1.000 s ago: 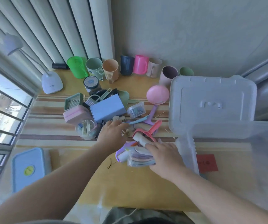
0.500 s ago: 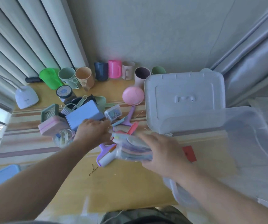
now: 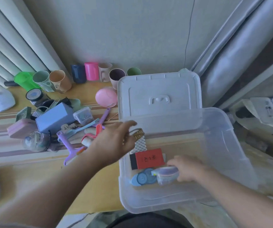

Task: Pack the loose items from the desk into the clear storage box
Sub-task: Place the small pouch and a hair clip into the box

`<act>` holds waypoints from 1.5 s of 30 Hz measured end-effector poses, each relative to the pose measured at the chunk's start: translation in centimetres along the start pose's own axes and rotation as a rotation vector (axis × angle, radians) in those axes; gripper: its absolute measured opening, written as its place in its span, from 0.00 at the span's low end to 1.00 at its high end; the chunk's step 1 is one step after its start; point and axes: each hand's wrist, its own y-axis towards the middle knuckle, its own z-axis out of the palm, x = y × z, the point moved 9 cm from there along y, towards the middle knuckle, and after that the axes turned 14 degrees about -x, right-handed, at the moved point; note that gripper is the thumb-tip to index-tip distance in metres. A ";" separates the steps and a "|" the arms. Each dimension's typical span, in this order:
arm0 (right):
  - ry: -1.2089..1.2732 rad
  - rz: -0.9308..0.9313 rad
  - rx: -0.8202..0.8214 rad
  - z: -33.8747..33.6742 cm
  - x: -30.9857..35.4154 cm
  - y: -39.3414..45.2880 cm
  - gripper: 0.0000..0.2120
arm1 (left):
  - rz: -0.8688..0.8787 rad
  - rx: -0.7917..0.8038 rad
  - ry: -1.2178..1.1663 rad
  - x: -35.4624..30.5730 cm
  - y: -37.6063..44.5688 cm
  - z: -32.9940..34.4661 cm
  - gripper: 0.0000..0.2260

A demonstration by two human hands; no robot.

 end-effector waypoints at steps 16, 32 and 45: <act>0.362 -0.326 0.110 2.6 7.4 1.4 0.27 | -0.123 0.334 0.130 -0.7 -3.6 13.2 0.21; 0.479 -0.455 -0.466 -7.7 2.9 0.8 0.27 | -0.314 0.403 -0.052 -0.8 -3.9 15.9 0.50; 1.374 0.617 -0.266 2.1 -5.4 11.5 0.13 | -0.116 0.533 0.323 -0.6 -7.7 17.6 0.24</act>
